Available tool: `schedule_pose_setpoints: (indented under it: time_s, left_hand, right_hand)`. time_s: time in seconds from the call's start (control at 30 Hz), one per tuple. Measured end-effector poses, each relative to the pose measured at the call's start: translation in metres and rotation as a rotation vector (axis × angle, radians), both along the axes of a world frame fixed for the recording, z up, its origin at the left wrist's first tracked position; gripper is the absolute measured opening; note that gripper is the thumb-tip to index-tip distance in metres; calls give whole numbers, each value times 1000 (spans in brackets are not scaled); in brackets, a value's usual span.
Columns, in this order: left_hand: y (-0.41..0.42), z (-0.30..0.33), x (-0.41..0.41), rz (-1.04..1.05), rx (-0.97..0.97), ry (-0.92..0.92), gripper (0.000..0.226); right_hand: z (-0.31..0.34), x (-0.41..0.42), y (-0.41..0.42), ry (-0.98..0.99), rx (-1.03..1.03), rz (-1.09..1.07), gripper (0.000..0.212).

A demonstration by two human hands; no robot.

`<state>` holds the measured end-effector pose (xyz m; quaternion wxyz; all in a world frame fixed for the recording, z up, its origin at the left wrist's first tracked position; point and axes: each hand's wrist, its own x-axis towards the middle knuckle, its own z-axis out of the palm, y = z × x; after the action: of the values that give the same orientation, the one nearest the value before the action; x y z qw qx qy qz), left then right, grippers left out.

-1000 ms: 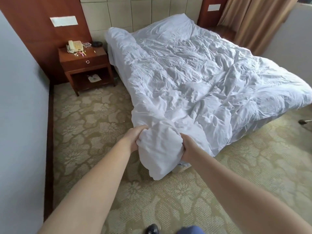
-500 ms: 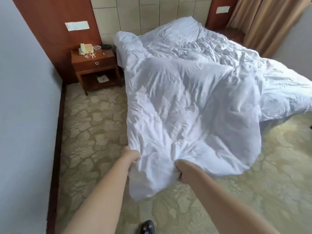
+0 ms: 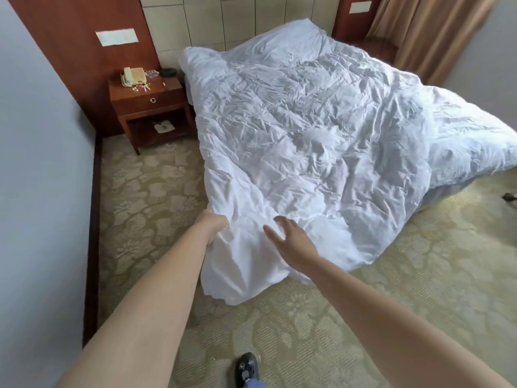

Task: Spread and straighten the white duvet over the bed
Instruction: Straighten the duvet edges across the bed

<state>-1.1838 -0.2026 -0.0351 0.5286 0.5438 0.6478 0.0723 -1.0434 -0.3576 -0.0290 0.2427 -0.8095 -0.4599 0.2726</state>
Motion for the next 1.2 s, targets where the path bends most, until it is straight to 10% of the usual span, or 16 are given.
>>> schedule_pose_setpoints:
  time_s: [0.2,0.5,0.63,0.8,0.9,1.03,1.2]
  left_hand:
    - [-2,31,8,3,-32,-1,22]
    - [25,59,18,-51,-342,-29,29]
    - [29,62,26,-48,-353,-90,21]
    - [30,51,12,-177,394,227,42]
    - [28,37,-12,-640,792,538,91]
    - [17,17,-15,-1100,857,705,138]
    - [9,-7,10,-1051,872,636,134]
  right_hand:
    - [1,-33,-11,-259,2,505,117]
    - [-33,-48,3,-641,114,389,135]
    - [-23,-48,13,-598,189,148,106]
    - [13,-18,29,-421,243,-36,59]
    - [18,-4,31,-392,196,-53,54]
    - [9,2,31,-391,215,-88,51]
    - [24,4,48,-239,335,-197,46]
